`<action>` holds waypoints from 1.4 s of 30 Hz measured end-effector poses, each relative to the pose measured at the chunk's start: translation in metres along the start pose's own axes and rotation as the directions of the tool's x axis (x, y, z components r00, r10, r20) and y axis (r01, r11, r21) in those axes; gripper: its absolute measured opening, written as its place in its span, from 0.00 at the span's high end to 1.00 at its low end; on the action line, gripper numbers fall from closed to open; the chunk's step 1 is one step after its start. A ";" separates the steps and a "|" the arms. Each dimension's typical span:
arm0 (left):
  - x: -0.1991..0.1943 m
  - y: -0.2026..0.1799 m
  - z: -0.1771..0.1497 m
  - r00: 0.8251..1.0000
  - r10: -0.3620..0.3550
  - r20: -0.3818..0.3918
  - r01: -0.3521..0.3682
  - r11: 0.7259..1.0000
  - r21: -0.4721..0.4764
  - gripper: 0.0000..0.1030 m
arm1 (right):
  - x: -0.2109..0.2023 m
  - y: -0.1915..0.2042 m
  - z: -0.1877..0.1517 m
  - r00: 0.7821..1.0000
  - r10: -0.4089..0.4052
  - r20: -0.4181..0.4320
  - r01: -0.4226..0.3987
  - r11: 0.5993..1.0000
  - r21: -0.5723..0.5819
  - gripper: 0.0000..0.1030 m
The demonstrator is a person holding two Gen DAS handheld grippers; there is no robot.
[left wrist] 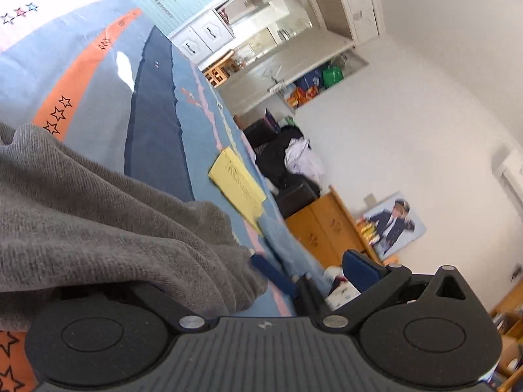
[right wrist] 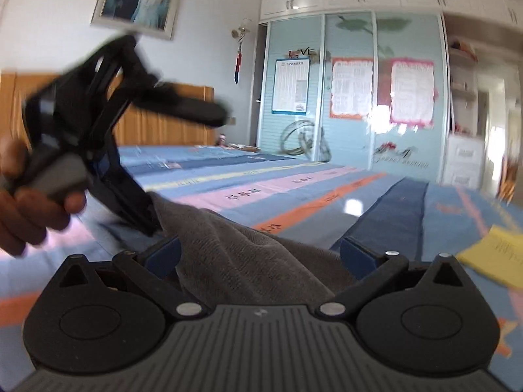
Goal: Fold clothes
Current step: 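Lift and fold the sweater body with the left gripper while the right gripper follows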
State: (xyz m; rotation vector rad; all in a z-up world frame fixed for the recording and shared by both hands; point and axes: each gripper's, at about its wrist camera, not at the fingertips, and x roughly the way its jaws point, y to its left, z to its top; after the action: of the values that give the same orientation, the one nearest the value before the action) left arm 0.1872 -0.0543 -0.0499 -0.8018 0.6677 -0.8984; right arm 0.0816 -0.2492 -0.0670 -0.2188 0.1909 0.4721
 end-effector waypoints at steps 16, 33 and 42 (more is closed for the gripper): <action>0.017 -0.002 -0.013 0.999 0.026 0.043 -0.032 0.990 0.138 0.01 | 0.011 -0.046 -0.013 0.942 -0.336 -0.006 0.332 0.928 0.172 0.00; 0.051 0.008 -0.018 0.944 0.009 -0.328 0.010 0.998 0.056 0.01 | 0.005 -0.068 -0.011 0.977 -0.181 -0.109 0.199 0.961 0.191 0.00; 0.048 -0.005 -0.034 0.953 -0.037 -0.300 0.065 0.994 0.084 0.01 | -0.017 -0.079 -0.016 0.931 -0.131 -0.339 0.233 0.931 0.280 0.00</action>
State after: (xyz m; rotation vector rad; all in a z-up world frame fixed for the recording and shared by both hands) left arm 0.1810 -0.1090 -0.0723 -0.6070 0.8649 -1.1019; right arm 0.1019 -0.3291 -0.0655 0.0064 0.5515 0.2093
